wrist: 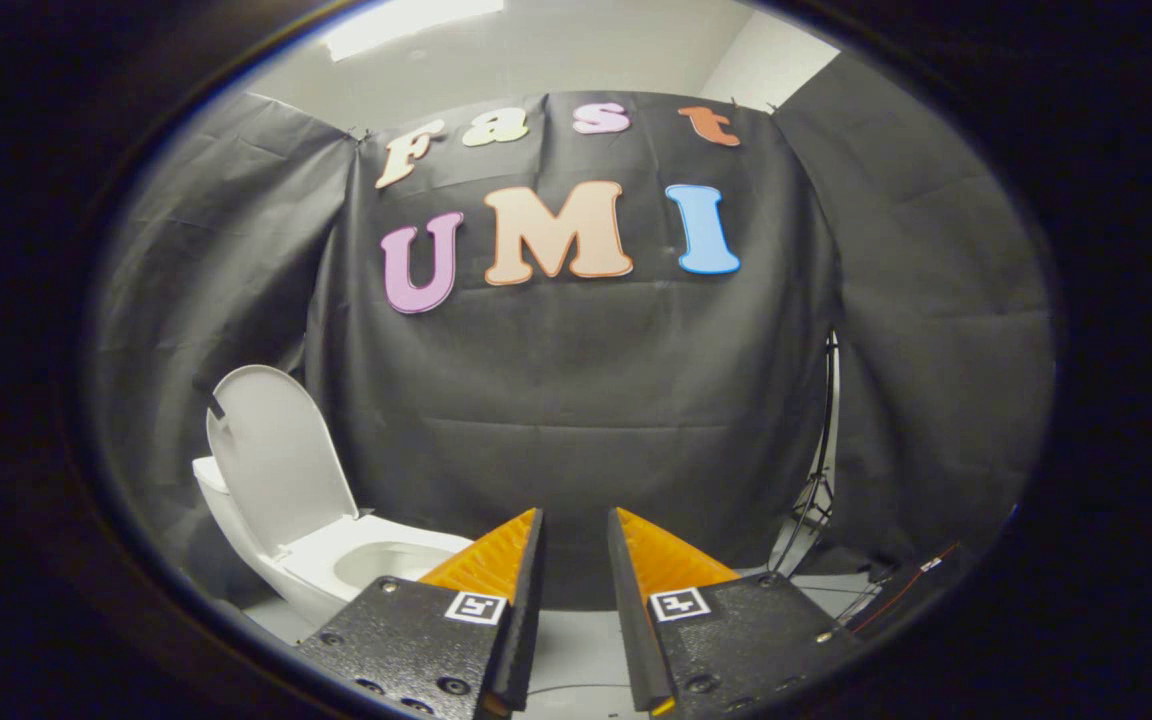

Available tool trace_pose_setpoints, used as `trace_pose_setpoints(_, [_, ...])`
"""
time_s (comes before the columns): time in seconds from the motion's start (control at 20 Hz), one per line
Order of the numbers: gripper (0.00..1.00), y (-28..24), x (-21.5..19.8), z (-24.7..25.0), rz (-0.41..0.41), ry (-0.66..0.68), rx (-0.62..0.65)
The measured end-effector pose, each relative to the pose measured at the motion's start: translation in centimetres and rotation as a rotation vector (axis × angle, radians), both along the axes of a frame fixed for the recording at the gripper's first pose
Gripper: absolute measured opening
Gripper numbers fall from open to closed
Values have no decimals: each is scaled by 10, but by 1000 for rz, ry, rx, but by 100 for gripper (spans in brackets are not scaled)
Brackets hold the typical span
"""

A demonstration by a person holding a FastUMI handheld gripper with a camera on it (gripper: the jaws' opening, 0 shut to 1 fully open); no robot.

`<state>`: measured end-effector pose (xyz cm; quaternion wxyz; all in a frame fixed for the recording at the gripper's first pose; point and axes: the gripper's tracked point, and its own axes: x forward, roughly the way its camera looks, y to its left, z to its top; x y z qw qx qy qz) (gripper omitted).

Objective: Open the toilet lid.

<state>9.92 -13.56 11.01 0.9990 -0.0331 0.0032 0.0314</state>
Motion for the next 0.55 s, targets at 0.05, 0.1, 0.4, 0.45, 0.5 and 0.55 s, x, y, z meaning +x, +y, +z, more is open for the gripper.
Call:
trace_pose_setpoints(0.05, [38, -4, 1, -1, 6, -1, 2])
trace_pose_setpoints(0.1, [38, -8, 2, -1, 10, 0, 6])
trace_pose_setpoints(0.4, [39, -21, 0, -6, 7, 32, -5])
trace_pose_setpoints(0.45, [39, -20, 0, -3, 8, 22, -8])
trace_pose_setpoints(0.5, [39, -21, 2, -2, 9, 18, -10])
trace_pose_setpoints(0.55, [39, -23, 0, -2, 12, 16, -12])
